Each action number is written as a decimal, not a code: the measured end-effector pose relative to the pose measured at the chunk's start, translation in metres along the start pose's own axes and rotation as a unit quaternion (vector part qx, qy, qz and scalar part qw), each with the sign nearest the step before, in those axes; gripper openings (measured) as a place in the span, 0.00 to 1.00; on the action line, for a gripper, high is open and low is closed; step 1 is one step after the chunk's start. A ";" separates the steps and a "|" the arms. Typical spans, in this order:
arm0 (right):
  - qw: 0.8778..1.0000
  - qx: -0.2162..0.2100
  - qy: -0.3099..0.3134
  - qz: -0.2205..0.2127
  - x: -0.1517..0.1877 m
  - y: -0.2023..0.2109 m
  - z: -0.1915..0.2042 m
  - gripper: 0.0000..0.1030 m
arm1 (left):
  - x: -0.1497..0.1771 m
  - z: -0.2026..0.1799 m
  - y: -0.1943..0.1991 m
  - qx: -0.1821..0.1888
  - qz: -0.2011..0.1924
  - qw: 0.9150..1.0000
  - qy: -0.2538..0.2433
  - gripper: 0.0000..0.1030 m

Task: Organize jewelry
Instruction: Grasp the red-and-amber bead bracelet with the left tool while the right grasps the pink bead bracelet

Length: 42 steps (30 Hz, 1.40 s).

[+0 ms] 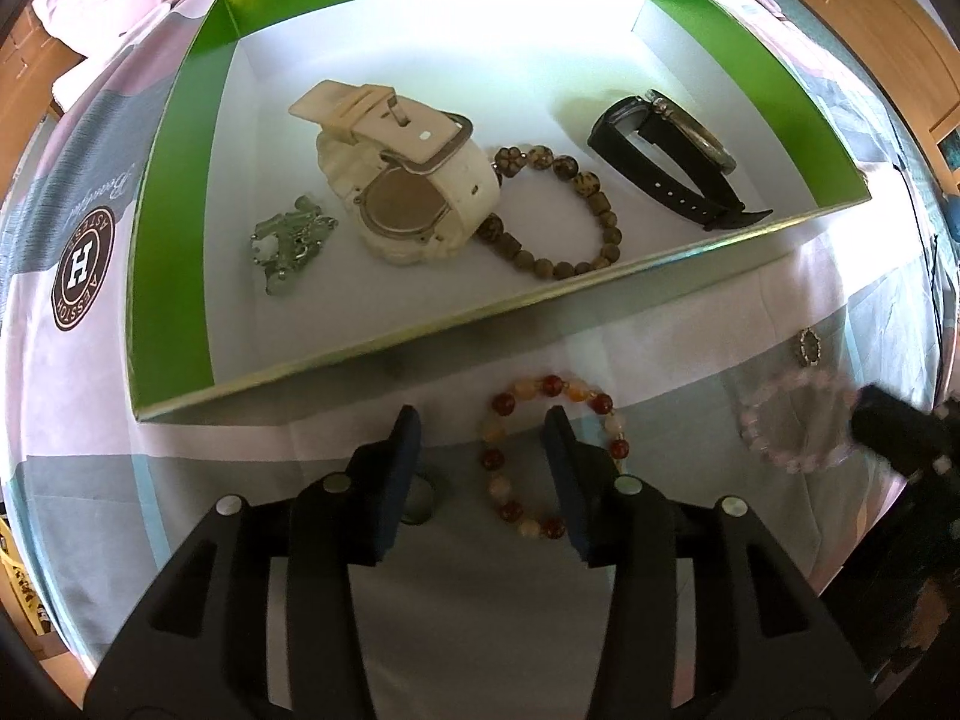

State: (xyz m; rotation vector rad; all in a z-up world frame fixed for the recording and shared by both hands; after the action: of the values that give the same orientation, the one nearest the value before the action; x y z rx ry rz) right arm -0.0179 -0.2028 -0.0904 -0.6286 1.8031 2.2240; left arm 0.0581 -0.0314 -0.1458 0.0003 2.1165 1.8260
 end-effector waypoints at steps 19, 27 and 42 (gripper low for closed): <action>0.999 -0.012 0.022 0.027 0.016 -0.017 0.015 0.36 | 0.000 0.010 0.001 0.003 0.002 1.000 0.006 0.45; 0.998 -0.001 0.037 0.042 0.018 -0.041 0.029 0.41 | 0.002 0.003 -0.005 -0.003 0.005 1.000 -0.012 0.57; 0.995 -0.059 0.057 0.055 0.023 -0.036 0.046 0.45 | 0.004 -0.003 -0.007 -0.006 0.004 1.000 -0.012 0.58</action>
State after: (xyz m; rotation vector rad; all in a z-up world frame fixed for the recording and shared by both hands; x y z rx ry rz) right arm -0.0322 -0.1520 -0.1249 -0.7094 1.8099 2.4282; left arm 0.0548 -0.0343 -0.1529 0.0279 2.0915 1.8334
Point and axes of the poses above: each gripper's, at about its wrist camera, not at the fingertips, and y roughly against the way its jaws point, z to its left, x to its underside, the point moved 3 cm from there along -y, roughly the way its jaws point, and after that the axes turned 3 degrees about x, right-handed, at the moved point
